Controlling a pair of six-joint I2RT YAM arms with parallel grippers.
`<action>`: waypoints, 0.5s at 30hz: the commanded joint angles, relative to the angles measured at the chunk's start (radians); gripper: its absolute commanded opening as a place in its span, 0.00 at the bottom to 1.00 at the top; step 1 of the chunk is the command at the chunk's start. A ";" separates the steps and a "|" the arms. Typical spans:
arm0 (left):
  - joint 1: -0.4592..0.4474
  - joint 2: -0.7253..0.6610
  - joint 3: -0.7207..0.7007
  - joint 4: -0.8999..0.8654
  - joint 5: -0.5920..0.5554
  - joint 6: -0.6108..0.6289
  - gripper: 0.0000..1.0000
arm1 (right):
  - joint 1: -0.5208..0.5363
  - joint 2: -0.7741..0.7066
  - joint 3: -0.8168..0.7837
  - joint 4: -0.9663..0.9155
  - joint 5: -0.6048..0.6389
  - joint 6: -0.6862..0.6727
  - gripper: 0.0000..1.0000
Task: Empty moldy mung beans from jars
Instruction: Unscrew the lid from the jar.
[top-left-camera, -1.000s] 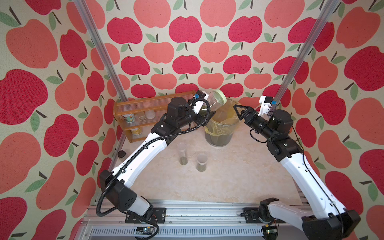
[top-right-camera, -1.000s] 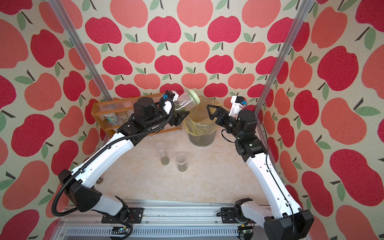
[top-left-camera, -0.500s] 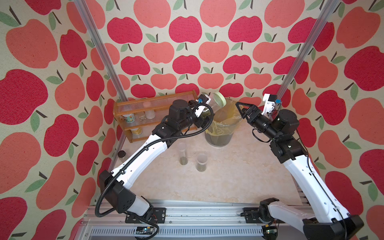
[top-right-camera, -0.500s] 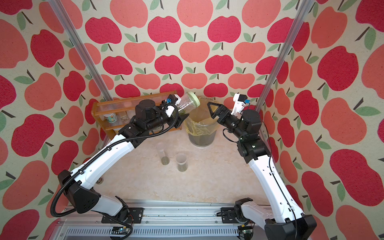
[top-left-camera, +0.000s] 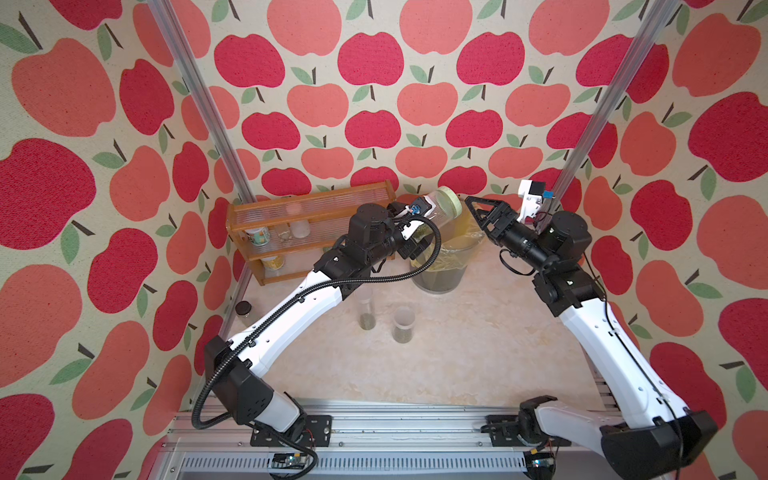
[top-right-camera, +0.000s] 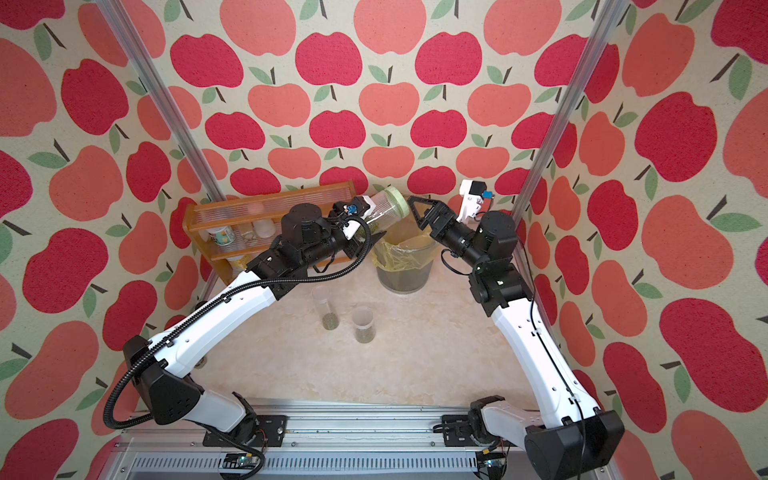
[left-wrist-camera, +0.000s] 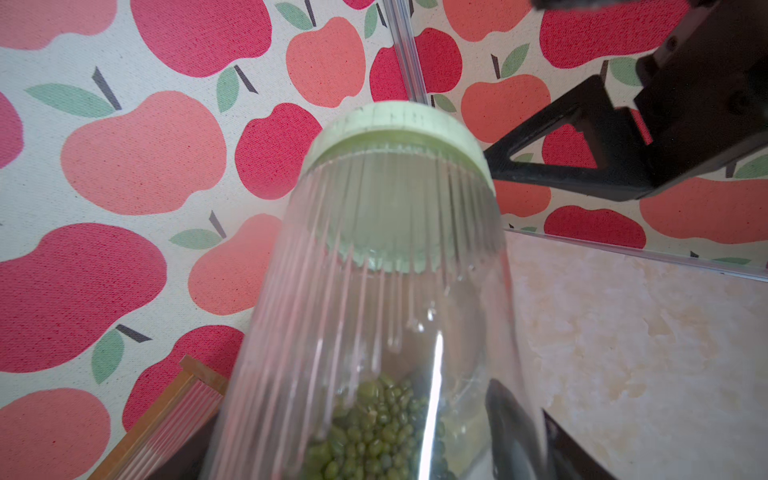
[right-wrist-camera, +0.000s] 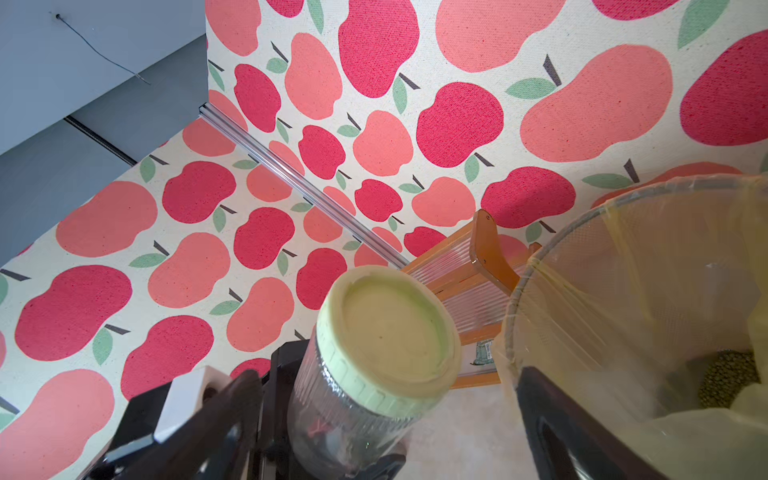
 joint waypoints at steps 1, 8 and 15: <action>-0.018 -0.017 -0.003 0.137 -0.051 0.061 0.38 | 0.000 0.036 0.005 0.077 -0.033 0.080 0.99; -0.039 -0.012 -0.012 0.145 -0.078 0.109 0.38 | 0.026 0.057 0.015 0.096 -0.014 0.093 0.99; -0.047 -0.014 -0.042 0.195 -0.089 0.111 0.38 | 0.039 0.066 0.001 0.131 0.007 0.123 0.99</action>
